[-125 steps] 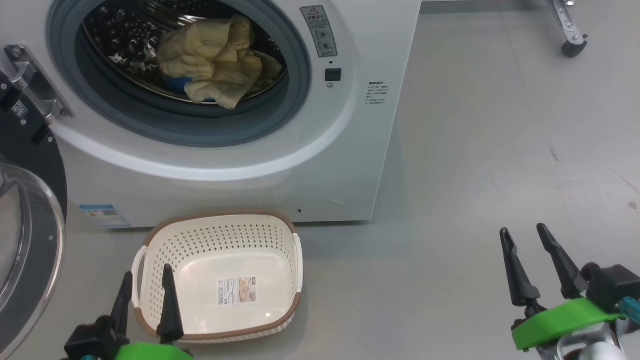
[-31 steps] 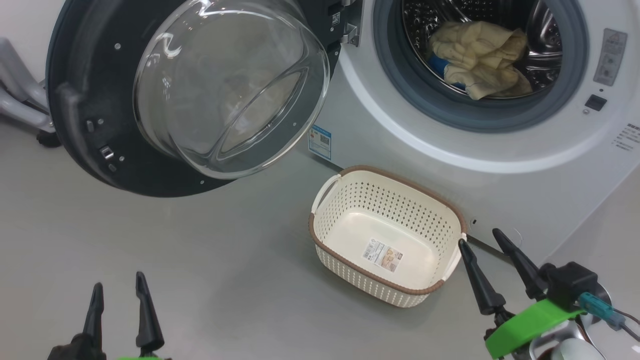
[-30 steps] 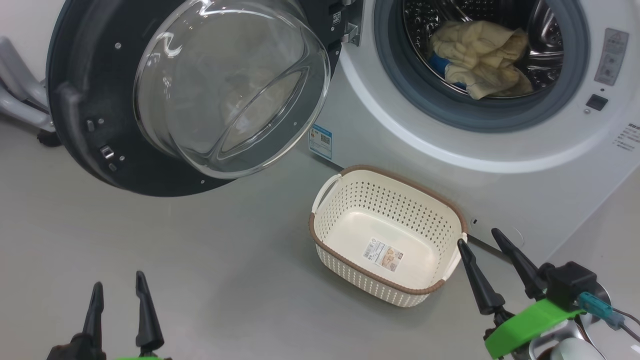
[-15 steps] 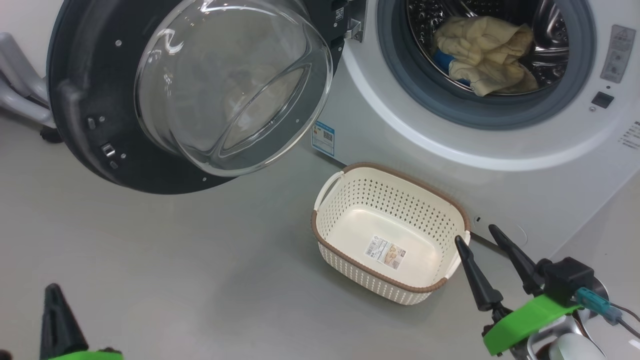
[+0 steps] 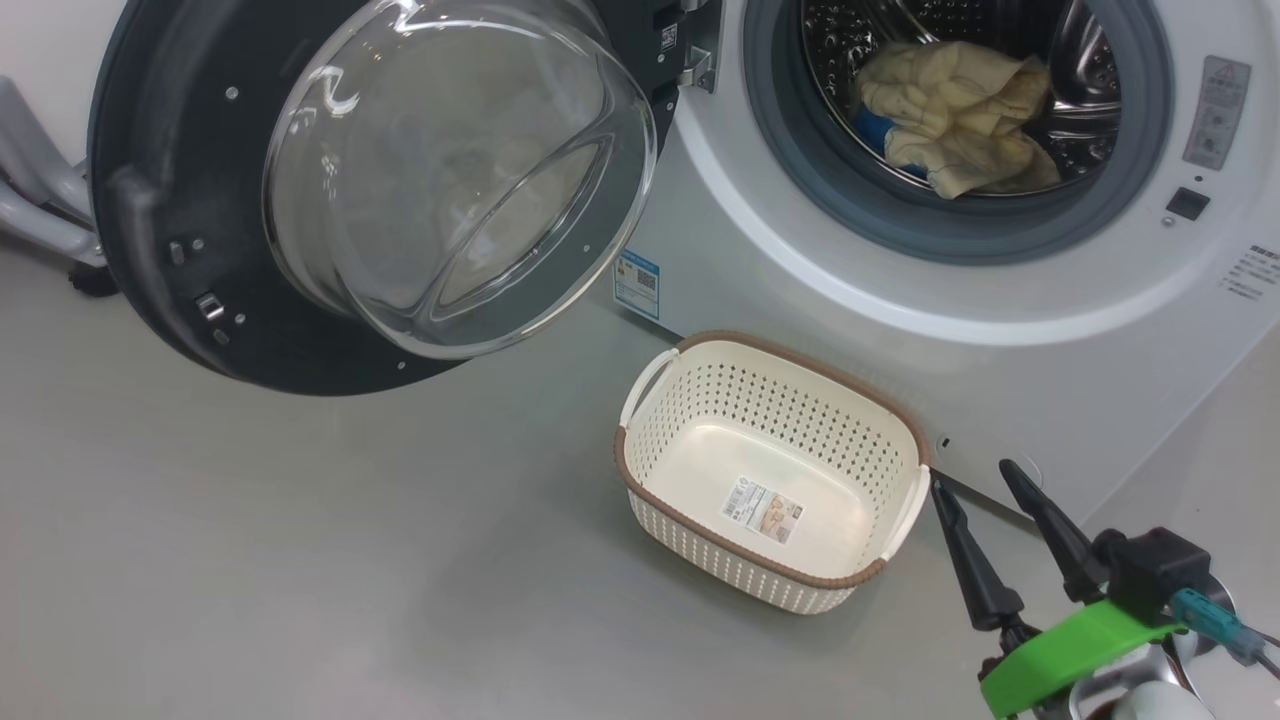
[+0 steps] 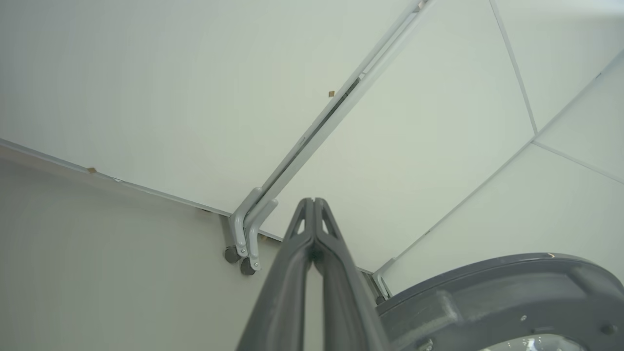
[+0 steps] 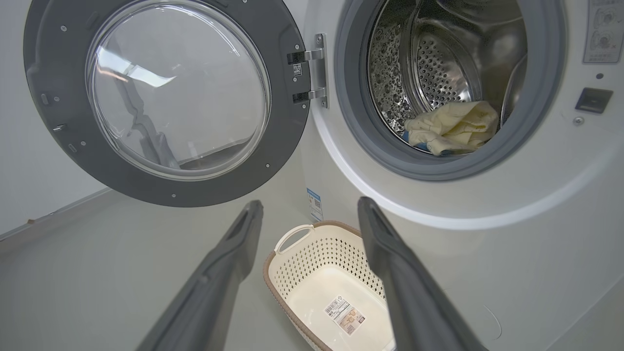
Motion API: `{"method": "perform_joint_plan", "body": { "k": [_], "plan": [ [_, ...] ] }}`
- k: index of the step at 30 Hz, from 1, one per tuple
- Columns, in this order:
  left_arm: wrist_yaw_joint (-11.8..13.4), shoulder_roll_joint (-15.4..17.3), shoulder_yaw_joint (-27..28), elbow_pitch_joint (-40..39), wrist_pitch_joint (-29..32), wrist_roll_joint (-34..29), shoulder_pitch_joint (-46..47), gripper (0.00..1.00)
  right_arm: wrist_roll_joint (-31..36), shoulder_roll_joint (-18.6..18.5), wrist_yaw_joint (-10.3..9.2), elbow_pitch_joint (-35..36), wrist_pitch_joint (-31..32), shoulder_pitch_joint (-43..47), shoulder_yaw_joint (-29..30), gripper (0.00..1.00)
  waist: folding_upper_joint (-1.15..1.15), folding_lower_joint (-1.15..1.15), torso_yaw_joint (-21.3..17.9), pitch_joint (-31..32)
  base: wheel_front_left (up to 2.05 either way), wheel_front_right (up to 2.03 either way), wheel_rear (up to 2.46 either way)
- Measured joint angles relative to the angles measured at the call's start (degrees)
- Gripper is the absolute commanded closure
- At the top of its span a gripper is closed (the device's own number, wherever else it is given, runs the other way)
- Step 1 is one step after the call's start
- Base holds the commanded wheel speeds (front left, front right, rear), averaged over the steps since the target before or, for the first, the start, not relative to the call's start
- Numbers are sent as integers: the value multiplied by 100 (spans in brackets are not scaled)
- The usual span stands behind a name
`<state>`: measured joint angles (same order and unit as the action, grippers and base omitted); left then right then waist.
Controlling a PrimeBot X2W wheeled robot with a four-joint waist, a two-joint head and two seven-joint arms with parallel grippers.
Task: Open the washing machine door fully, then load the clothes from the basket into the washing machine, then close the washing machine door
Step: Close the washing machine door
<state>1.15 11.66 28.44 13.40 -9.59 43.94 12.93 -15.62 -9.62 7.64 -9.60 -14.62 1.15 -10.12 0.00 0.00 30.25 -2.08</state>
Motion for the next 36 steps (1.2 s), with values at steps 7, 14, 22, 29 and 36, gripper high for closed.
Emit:
{"method": "perform_joint_plan", "body": {
  "k": [7, 14, 22, 29, 36],
  "plan": [
    [455, 610, 636, 780, 1069, 1085, 1377, 100, 9, 68, 0, 44, 0, 68, 58, 0, 0, 0, -123, -51, 0, 0, 0],
    [755, 1235, 1048, 1511, 1680, 1750, 2519, 100, 19, -21, 0, 67, 0, 37, 53, 0, 0, 0, -430, -234, 0, 0, 0],
    [1062, 1581, 1278, 2101, 2249, 2272, 3310, 100, 49, -149, 0, 77, 0, -175, 20, 0, 0, 0, -914, -504, 0, 0, 0],
    [1180, 1607, 1381, 2436, 2509, 2521, 3617, 100, 47, -259, 0, 69, 0, -237, -31, 0, 0, 0, -1287, -691, 0, 0, 0],
    [1204, 1584, 1379, 2592, 2708, 2579, 3618, 100, 46, -318, 0, 76, 0, -420, -27, 0, 0, 0, -1551, -841, 0, 0, 0]
  ]
}}
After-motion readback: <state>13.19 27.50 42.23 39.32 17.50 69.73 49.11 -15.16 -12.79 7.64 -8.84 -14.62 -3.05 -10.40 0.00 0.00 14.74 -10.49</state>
